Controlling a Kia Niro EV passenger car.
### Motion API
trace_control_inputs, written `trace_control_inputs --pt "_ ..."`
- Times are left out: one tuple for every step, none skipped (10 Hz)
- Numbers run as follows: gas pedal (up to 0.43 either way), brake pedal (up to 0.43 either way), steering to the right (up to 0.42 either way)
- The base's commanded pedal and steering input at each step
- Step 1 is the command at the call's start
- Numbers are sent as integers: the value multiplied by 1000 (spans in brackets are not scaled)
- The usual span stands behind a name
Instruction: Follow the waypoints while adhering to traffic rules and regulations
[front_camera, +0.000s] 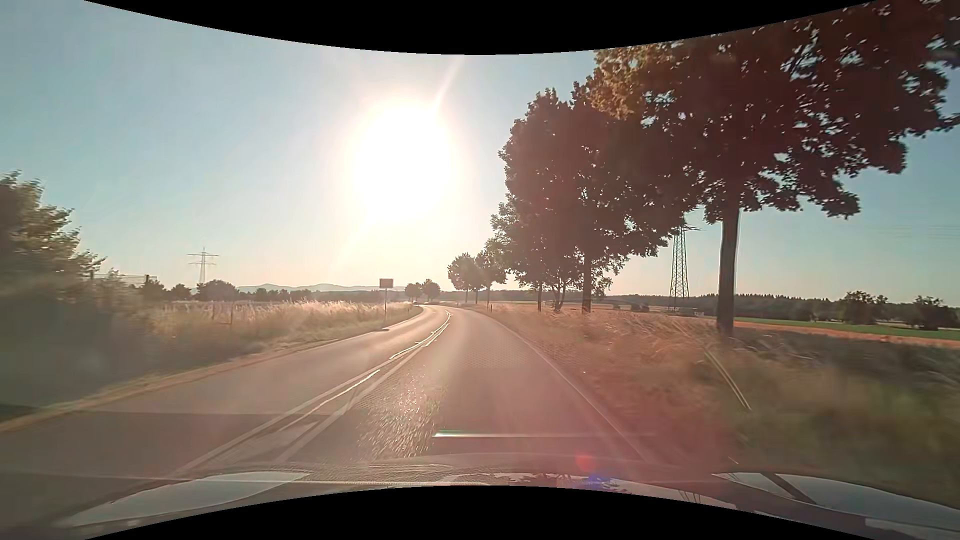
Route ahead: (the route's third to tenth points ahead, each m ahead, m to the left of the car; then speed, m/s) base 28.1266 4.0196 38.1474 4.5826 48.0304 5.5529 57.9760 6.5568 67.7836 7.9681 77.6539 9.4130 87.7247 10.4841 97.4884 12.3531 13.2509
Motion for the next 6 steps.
trace_control_inputs --pt "118 0 -11" --pt "130 0 -12" --pt "138 0 -12" --pt "150 0 -12" --pt "150 0 -11" --pt "150 0 -11"
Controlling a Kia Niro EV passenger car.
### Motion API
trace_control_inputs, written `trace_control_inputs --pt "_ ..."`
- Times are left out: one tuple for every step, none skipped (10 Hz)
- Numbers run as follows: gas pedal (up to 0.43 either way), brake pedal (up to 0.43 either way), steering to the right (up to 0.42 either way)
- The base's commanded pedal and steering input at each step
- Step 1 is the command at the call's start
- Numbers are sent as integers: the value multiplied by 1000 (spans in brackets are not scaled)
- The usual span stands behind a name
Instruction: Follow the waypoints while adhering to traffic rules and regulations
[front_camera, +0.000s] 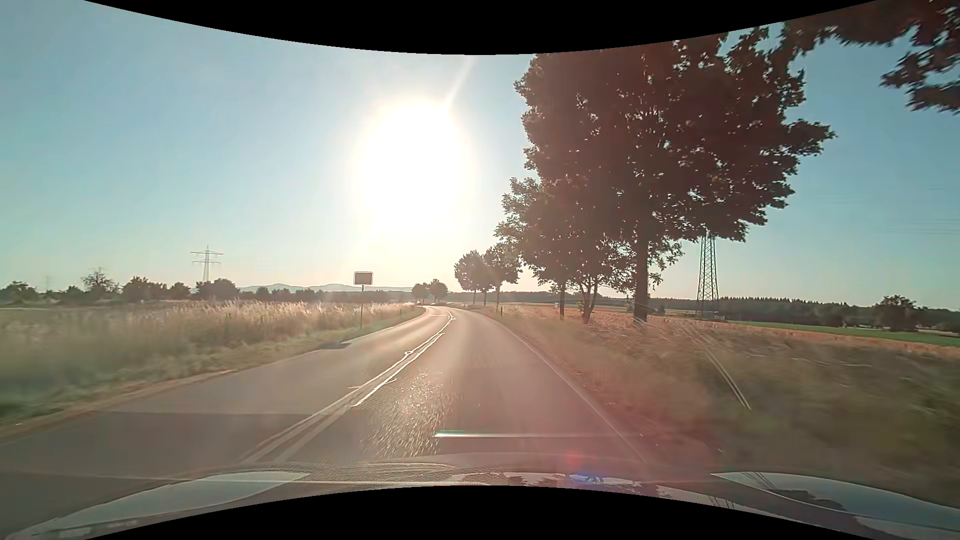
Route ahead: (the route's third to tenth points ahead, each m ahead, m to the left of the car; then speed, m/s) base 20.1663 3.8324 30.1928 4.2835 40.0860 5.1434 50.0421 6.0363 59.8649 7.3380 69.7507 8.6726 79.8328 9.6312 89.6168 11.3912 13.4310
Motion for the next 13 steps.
trace_control_inputs --pt "157 0 -11" --pt "157 0 -11" --pt "157 0 -11" --pt "169 0 -10" --pt "169 0 -11" --pt "177 0 -11" --pt "177 0 -10" --pt "189 0 -11" --pt "189 0 -11" --pt "189 0 -10" --pt "189 0 -10" --pt "189 0 -11" --pt "189 0 -10"
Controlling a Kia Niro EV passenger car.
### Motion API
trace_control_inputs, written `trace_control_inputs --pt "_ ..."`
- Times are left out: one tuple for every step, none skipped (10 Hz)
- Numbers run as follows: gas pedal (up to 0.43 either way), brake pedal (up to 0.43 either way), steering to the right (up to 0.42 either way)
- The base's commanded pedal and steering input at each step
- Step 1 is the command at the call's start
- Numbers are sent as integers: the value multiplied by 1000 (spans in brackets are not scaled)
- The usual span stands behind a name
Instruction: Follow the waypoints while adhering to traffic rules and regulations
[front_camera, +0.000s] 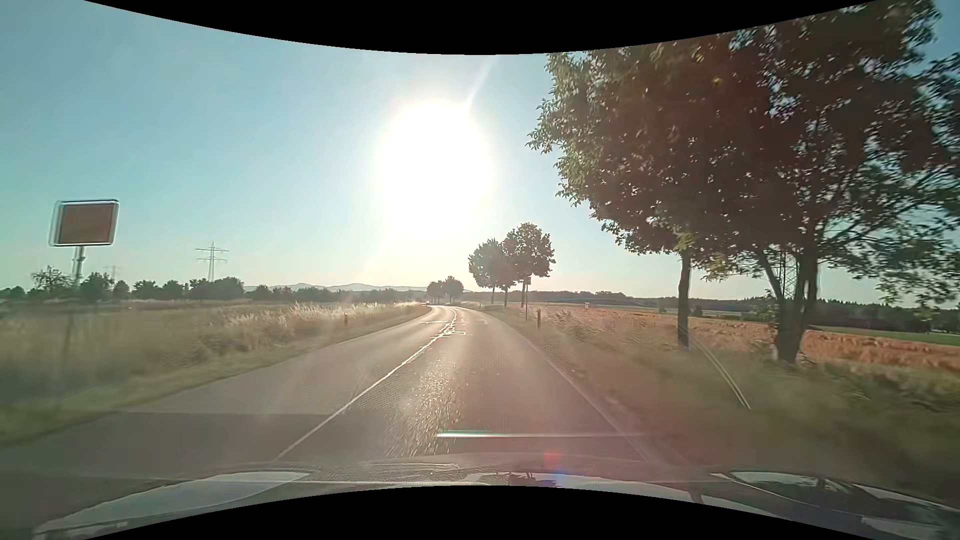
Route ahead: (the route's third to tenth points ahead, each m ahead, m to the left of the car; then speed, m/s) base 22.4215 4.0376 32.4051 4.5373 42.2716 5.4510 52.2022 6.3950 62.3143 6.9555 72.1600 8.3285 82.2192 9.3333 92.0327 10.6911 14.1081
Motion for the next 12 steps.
trace_control_inputs --pt "189 0 -10" --pt "189 0 -10" --pt "189 0 -11" --pt "189 0 -11" --pt "189 0 -11" --pt "189 0 -11" --pt "189 0 -10" --pt "189 0 -9" --pt "189 0 -8" --pt "189 0 -8" --pt "189 0 -8" --pt "197 0 -8"
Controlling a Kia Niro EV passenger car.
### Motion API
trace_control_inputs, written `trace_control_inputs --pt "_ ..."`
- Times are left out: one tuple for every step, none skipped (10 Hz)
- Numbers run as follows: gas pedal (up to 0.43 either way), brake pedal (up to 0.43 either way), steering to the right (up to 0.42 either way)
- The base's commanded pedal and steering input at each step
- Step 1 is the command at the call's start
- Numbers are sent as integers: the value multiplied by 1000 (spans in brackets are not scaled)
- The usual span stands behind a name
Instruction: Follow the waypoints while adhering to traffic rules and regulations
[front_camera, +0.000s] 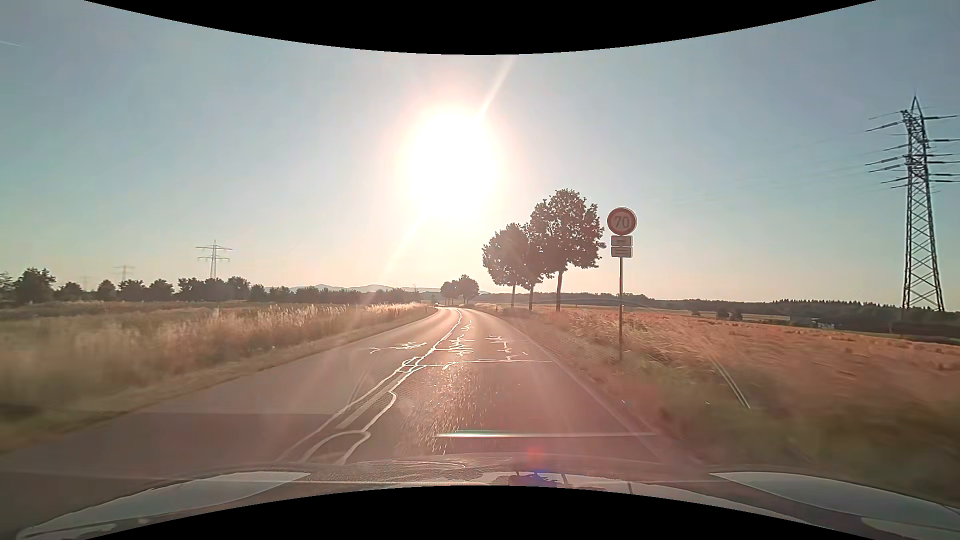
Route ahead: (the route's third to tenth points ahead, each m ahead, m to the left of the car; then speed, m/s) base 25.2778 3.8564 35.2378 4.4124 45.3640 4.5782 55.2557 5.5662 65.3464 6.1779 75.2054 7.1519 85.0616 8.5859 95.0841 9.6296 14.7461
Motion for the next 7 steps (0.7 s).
trace_control_inputs --pt "197 0 -8" --pt "197 0 -8" --pt "197 0 -8" --pt "197 0 -8" --pt "197 0 -8" --pt "197 0 -8" --pt "197 0 -8"
